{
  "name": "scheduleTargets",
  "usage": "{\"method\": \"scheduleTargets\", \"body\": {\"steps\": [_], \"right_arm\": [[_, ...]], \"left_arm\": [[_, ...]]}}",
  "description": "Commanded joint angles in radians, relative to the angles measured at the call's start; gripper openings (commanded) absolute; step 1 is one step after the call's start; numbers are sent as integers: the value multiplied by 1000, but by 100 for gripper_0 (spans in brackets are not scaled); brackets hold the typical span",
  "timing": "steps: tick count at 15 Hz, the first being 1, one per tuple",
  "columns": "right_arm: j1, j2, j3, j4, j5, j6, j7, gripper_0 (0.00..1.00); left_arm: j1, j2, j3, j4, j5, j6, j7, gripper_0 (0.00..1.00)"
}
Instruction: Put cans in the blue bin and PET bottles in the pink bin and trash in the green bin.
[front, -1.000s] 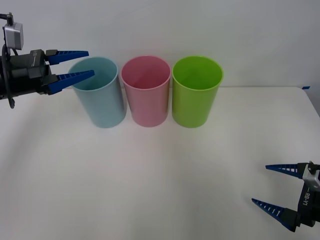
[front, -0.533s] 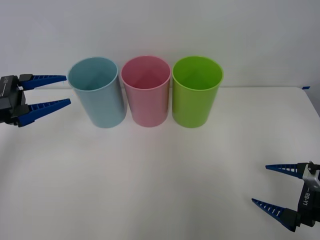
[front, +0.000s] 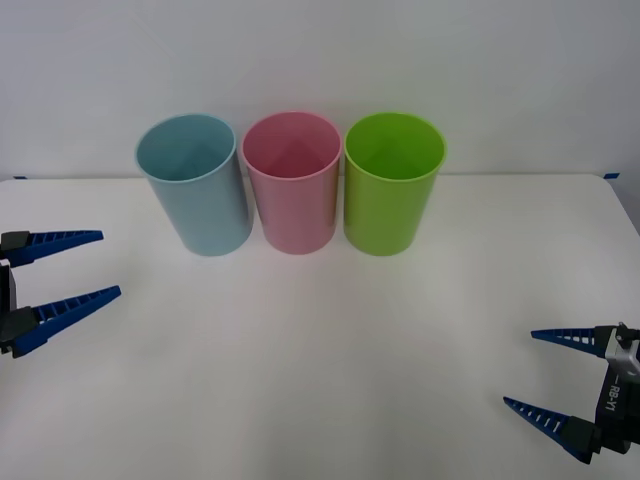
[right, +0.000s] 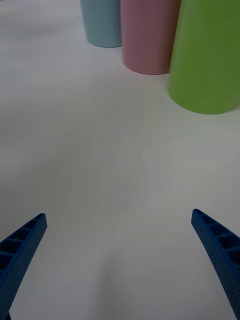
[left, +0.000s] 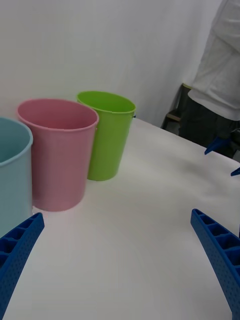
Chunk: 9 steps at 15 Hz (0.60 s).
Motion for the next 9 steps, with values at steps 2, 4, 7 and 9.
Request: {"method": "scheduleTargets", "body": {"steps": [2,4,7,9], "right_arm": [[0,0,0,0,0,0,0,100],[0,0,0,0,0,0,0,100],[0,0,0,0,0,0,0,100],[0,0,0,0,0,0,0,100]], "left_arm": [[71,-175,110,-66,-173,-61,55,100],[99,-238,139,-77,-230,-78,60,100],[139,-333,196,-100,-303,-114,57,100],[160,-368,217,-103,-315,-140,49,100]]}}
